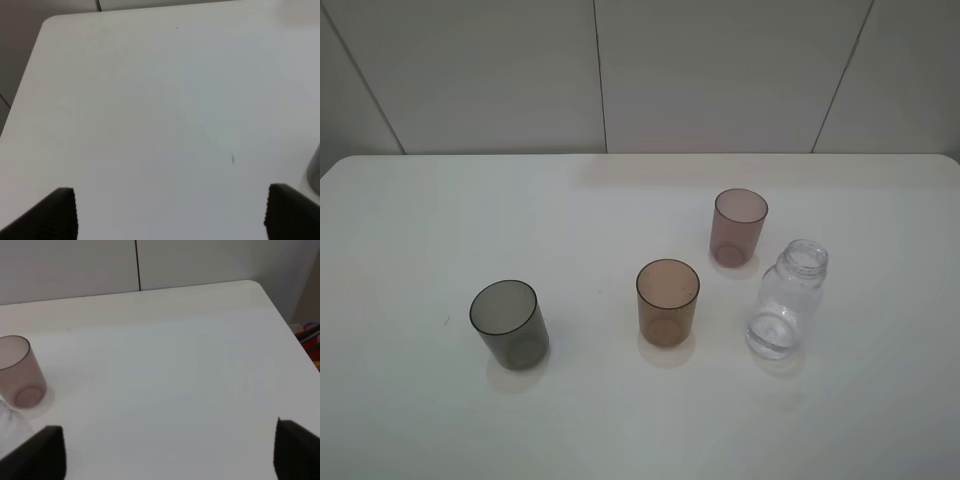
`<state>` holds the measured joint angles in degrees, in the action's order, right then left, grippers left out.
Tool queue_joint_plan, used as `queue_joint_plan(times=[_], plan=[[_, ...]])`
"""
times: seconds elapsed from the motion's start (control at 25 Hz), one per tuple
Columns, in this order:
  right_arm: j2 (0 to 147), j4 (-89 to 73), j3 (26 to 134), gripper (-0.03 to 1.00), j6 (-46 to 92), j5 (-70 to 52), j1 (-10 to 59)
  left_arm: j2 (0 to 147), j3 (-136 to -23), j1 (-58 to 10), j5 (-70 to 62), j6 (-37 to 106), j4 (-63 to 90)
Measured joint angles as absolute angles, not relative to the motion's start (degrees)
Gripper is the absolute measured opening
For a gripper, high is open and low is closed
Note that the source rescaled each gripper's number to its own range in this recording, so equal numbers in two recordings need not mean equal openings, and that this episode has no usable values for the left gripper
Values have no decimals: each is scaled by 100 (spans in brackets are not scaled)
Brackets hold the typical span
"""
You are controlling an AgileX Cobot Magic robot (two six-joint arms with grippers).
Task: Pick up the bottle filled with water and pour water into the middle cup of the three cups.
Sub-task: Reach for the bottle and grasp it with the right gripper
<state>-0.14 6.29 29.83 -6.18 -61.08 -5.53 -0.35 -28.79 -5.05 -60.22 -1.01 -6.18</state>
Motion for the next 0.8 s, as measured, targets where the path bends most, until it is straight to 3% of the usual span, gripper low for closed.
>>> queue_joint_plan(times=[0.8], plan=[[-14, 629, 2983, 70, -618, -6108, -553, -35, -2879, -505, -6022, -101, -618]])
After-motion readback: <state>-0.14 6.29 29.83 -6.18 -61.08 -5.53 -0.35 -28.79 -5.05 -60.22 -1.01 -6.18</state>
